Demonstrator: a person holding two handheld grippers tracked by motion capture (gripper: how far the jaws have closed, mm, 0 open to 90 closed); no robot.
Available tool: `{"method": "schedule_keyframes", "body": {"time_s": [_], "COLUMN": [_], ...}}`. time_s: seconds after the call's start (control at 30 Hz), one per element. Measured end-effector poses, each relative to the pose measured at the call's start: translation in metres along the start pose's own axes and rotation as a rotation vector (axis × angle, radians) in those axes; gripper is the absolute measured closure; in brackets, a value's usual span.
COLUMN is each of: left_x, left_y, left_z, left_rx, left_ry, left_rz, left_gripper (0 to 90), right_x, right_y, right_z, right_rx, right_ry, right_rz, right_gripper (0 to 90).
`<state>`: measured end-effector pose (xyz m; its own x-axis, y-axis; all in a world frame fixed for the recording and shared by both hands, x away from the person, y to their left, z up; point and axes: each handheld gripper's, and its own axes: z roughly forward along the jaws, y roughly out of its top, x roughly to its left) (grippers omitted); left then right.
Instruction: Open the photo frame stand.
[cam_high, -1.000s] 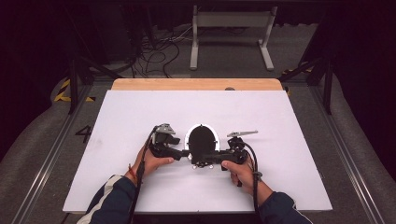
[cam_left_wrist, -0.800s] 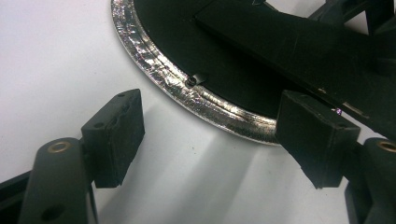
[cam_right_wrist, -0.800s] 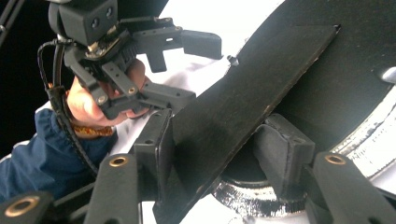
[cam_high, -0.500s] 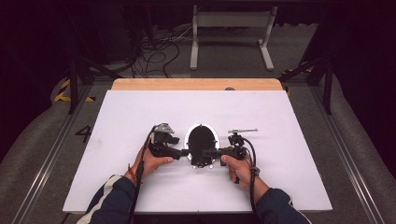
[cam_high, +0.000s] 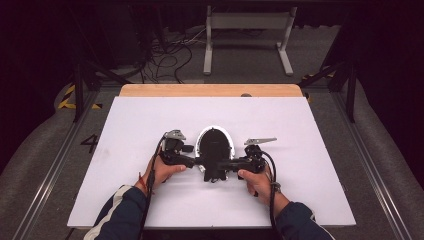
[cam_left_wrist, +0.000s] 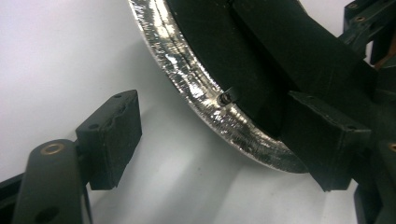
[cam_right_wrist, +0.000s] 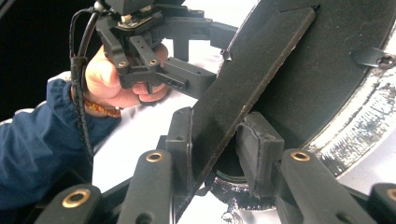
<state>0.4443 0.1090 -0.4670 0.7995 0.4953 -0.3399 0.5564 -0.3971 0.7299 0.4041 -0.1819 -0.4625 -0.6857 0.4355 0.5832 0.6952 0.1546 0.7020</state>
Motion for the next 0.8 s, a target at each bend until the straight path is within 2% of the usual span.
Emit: {"method": "schedule_keyframes", "body": {"time_s": [0.1,0.23,0.27,0.33,0.5,0.53,0.6,0.67,0.73,0.8], "left_x": [-0.002,-0.004,-0.004,-0.005,-0.005,-0.005,-0.007,-0.007,-0.008,-0.012], "left_y": [0.0,0.001,0.001,0.001,0.001,0.002,0.001,0.001,0.002,0.002], "left_z": [0.0,-0.001,-0.002,-0.002,-0.006,-0.008,-0.01,-0.01,-0.011,-0.012], "left_rx": [0.005,-0.005,0.001,0.002,-0.015,-0.023,-0.048,-0.052,-0.046,-0.056], "left_ry": [-0.043,-0.079,-0.079,-0.075,-0.079,-0.077,-0.092,-0.097,-0.115,-0.118], "left_rz": [0.013,0.016,0.032,0.033,0.033,0.052,0.035,0.036,0.073,0.073], "left_gripper": [30.0,38.8,39.0,39.2,47.6,47.6,51.5,53.1,53.7,54.3], "right_x": [0.001,0.001,0.001,0.001,0.002,0.002,0.003,0.003,0.004,0.006], "right_y": [0.0,-0.001,-0.001,-0.001,-0.002,-0.002,-0.003,-0.003,-0.003,-0.003], "right_z": [0.0,-0.001,-0.001,-0.001,-0.002,-0.003,-0.004,-0.004,-0.004,-0.005], "right_rx": [-0.003,-0.004,-0.005,-0.005,-0.006,-0.004,-0.001,0.002,0.004,0.006], "right_ry": [-0.001,0.001,0.0,0.001,-0.001,-0.001,-0.01,-0.013,-0.01,-0.015], "right_rz": [-0.033,-0.032,-0.031,-0.033,-0.042,-0.043,-0.05,-0.054,-0.057,-0.074], "right_gripper": [67.3,67.2,67.2,67.2,67.2,67.3,67.9,69.0,69.8,71.0]}}
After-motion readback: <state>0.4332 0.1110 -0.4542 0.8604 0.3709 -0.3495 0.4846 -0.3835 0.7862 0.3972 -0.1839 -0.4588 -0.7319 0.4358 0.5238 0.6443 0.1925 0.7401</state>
